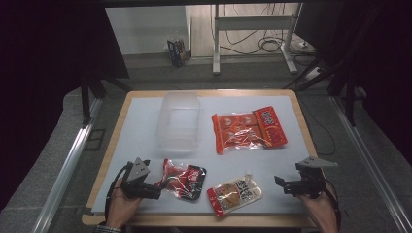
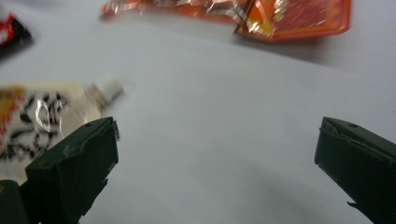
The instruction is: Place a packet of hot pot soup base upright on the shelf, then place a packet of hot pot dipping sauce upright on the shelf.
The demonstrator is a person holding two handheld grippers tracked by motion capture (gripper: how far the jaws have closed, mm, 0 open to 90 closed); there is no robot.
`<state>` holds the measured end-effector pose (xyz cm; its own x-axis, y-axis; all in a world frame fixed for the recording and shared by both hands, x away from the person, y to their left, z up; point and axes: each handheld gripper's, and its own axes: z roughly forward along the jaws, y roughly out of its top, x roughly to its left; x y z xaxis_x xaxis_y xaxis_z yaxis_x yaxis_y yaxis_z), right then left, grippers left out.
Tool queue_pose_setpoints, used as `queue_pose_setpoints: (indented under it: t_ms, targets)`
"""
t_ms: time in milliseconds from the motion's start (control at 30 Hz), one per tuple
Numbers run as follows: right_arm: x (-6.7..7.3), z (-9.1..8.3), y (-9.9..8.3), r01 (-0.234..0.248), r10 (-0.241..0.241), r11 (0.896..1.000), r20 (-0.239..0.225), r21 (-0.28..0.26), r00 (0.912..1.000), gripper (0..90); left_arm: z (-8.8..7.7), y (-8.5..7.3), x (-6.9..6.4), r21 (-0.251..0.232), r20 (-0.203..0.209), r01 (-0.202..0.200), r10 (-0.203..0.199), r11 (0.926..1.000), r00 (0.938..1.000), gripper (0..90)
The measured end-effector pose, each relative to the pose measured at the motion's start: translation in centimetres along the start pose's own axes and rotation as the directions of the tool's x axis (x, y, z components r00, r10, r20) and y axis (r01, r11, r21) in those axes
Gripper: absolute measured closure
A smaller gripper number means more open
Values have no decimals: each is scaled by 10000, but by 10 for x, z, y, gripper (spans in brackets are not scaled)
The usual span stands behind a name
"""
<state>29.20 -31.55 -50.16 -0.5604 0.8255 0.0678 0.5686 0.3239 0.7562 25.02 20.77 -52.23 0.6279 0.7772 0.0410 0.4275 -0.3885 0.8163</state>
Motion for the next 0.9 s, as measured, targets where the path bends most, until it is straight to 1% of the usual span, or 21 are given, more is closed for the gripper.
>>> queue_pose_setpoints:
  t_ms: [67,100,167,200,233,267,300,500,800,867,900]
  targets:
    - [2,3,-1,328,-329,9990,16,289,9995,0,0,1,-1,-86,100,-35,35,10000,9999,14]
    - [2,3,-1,328,-329,9990,16,289,9995,0,0,1,-1,-86,100,-35,35,10000,9999,10]
    - [8,5,0,515,-510,9981,-141,336,9986,0,0,1,-2,-116,123,-76,77,9999,9999,1]
    - [8,5,0,515,-510,9981,-141,336,9986,0,0,1,-2,-109,152,-77,79,9999,9999,1]
    - [12,6,1,712,-707,9967,-142,396,9974,0,1,1,-2,-116,190,-79,81,9999,9998,0]
    - [12,6,1,712,-707,9967,-142,396,9974,0,1,1,-2,-116,204,-82,85,9999,9998,0]
    - [15,8,1,813,-805,9955,-169,487,9966,0,1,1,-2,-140,182,-85,87,9999,9998,0]
    - [17,10,1,794,-776,9954,-360,530,9963,0,0,1,-2,-159,79,-102,104,9998,9999,0]
    - [15,10,1,743,-727,9961,-355,472,9967,0,0,2,-5,-66,-10,-275,275,9996,9996,0]
    - [14,10,1,708,-692,9964,-342,473,9970,0,0,2,-5,-39,0,-304,304,9995,9995,0]
    - [13,10,1,517,-499,9976,-395,470,9980,0,0,2,-4,-89,28,-320,320,9994,9995,5]
